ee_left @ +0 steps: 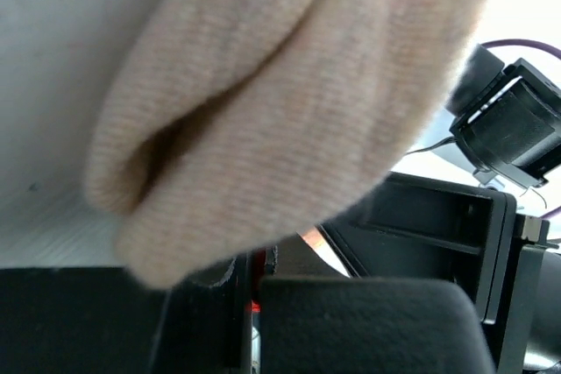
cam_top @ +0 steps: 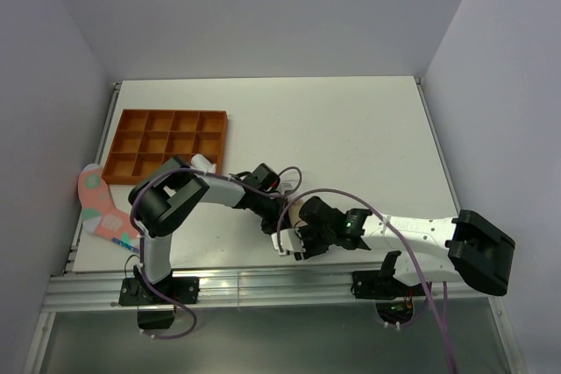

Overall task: Roll the socks
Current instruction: Roll the sock at the center of the board.

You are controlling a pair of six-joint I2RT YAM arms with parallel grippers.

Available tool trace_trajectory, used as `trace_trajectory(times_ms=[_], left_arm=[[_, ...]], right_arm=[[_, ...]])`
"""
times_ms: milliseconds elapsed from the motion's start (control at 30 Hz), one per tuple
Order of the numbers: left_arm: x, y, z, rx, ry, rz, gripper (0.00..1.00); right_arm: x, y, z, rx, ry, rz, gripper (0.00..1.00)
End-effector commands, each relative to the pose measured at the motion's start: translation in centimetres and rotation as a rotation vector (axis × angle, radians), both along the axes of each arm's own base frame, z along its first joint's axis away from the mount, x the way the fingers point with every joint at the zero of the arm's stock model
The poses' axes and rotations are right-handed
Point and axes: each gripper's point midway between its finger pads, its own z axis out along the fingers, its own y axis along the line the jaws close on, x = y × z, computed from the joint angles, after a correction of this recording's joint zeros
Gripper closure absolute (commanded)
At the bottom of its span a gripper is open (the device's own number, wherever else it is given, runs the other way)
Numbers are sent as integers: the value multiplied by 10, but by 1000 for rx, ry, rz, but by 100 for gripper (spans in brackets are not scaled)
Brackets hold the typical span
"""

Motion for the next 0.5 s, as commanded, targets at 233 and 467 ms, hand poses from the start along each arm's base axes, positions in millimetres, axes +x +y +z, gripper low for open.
trace_trajectory(times_ms=[233, 467], left_arm=[[2, 20, -25, 138, -23, 158, 85], [23, 9, -8, 81, -90, 352, 84]], right_arm=[[-7, -6, 0, -7, 138, -31, 84], [-1, -18, 4, -40, 296, -66, 85]])
